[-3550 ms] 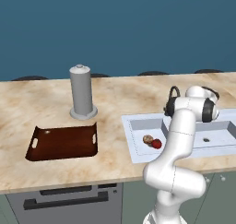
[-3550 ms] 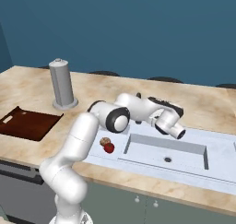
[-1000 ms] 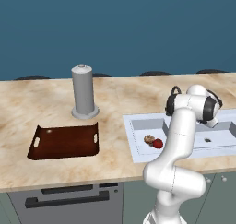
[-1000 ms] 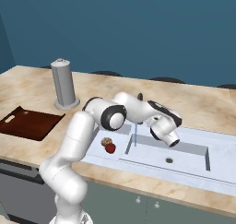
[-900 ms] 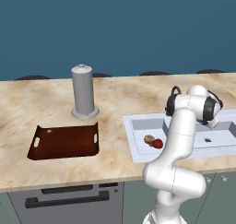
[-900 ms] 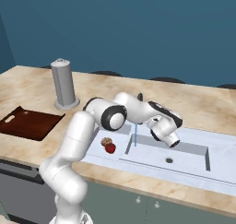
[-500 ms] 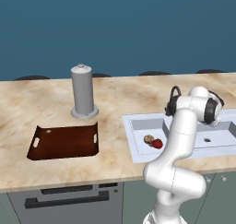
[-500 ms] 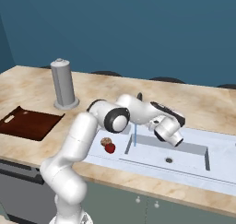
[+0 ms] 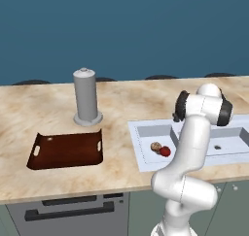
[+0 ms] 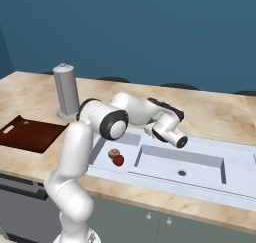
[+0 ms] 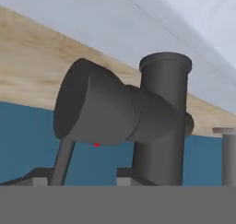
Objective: Pick up all produce items and place them in the sink. Turn on the sink faucet to wash them. Then turn the sink off and put them in the tray.
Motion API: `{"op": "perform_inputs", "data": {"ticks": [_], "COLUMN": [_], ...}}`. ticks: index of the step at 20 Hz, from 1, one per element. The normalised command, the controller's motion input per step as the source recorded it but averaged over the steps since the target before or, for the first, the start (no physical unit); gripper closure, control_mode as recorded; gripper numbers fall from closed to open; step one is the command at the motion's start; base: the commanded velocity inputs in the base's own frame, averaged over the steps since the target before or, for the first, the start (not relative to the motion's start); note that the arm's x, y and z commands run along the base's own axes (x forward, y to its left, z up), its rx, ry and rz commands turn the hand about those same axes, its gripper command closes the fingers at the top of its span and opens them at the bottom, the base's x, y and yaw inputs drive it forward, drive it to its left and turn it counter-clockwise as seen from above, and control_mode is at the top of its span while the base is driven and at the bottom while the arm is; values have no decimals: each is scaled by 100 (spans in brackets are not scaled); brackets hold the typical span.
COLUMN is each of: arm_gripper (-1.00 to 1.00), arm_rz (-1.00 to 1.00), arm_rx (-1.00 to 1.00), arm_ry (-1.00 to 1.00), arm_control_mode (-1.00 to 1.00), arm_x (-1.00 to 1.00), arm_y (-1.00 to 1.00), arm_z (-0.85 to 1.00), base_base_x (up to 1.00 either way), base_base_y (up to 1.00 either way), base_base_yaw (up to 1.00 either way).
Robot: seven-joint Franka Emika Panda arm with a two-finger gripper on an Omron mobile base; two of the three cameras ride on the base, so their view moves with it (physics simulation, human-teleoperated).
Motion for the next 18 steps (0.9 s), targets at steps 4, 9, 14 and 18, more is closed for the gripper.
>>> {"op": "perform_inputs", "data": {"ticks": [4, 9, 14, 18], "arm_gripper": [100, -100, -100, -100], "arm_rz": [25, 22, 19, 15], "arm_rx": [-17, -14, -8, 0], "arm_ry": [-33, -28, -25, -31], "arm_control_mode": [-100, -100, -100, -100], "arm_x": [-60, -43, -25, -31], "arm_y": [19, 1, -13, -26], "arm_z": [41, 44, 66, 100], "base_base_x": [0, 0, 0, 0], "base_base_y": [0, 0, 0, 0], "base_base_yaw": [0, 0, 0, 0]}}
